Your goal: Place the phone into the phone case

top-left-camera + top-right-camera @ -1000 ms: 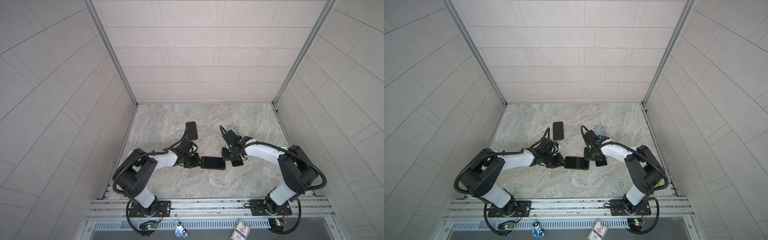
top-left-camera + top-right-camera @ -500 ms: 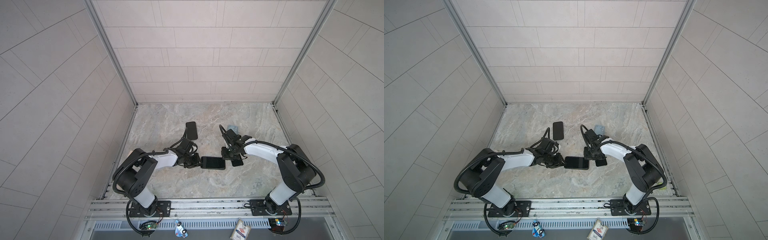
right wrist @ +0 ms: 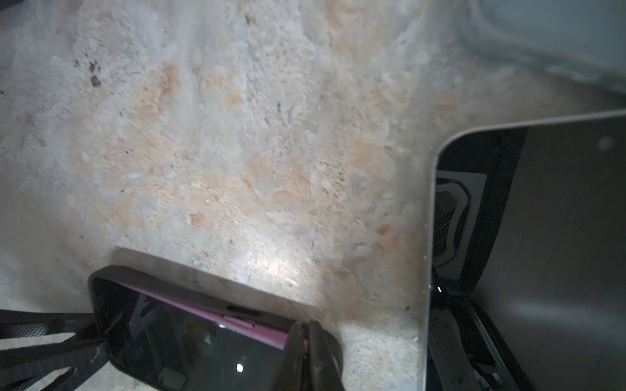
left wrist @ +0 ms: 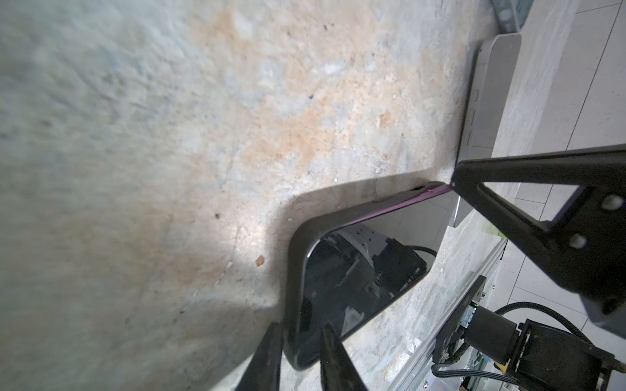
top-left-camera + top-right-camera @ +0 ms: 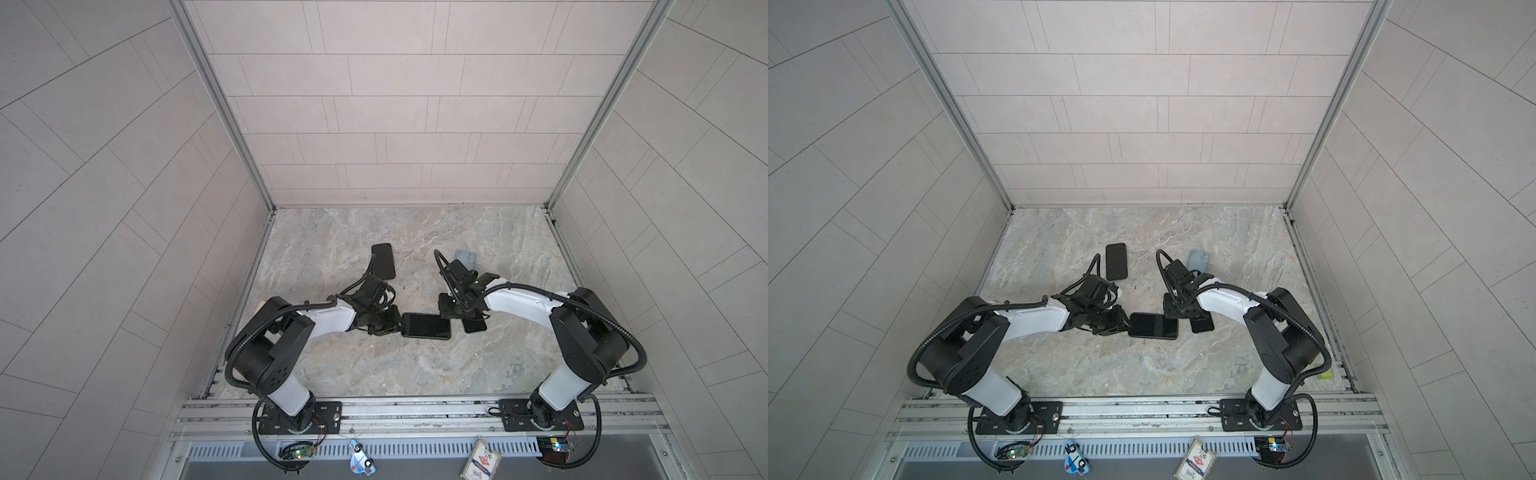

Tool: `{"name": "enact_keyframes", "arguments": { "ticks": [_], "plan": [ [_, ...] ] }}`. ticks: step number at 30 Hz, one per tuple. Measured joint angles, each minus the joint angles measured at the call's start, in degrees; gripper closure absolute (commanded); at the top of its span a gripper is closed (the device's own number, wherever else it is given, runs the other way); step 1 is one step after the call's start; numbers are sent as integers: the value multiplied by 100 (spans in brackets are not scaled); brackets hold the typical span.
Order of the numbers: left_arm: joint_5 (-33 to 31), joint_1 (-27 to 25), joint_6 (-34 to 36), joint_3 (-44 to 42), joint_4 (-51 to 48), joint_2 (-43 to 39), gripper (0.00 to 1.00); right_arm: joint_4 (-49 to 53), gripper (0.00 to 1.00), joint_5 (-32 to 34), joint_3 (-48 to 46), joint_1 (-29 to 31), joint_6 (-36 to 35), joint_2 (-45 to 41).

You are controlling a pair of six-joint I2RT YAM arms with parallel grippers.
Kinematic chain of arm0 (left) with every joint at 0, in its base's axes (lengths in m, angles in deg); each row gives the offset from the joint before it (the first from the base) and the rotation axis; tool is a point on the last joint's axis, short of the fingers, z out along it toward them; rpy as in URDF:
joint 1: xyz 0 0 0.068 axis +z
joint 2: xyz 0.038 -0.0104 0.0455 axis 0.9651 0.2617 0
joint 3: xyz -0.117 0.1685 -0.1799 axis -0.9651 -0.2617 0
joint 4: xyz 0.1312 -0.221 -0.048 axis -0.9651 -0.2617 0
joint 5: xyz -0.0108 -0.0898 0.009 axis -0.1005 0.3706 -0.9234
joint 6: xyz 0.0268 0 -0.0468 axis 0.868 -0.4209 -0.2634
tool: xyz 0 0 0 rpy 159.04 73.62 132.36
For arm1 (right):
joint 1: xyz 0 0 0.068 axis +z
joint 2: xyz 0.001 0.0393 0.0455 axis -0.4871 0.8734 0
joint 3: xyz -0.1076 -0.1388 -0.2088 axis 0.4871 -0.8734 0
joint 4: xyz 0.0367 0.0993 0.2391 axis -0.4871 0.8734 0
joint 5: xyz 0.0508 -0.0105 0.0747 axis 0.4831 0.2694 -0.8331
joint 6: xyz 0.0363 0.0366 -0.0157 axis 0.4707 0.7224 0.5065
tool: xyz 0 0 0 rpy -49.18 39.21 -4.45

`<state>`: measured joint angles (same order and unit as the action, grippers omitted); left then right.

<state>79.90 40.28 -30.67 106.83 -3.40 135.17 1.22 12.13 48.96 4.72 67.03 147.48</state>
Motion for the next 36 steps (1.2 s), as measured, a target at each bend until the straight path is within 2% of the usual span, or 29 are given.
{"name": "enact_keyframes", "arguments": {
  "ticks": [14, 22, 27, 36],
  "plan": [
    [-2, 2, 61, 72, -168, 0, 73, 590, 87, 199, -142, 205, -17, -92],
    [-2, 0, 68, 85, -225, 0, 73, 1034, 86, 374, -118, 179, -22, -855],
    [-2, 0, 68, 85, -214, 2, 73, 1008, 86, 197, -269, 175, -13, -1220],
    [-2, 0, 68, 94, -214, 2, 73, 837, 86, -122, -743, 175, 35, -1189]
  ]
}}
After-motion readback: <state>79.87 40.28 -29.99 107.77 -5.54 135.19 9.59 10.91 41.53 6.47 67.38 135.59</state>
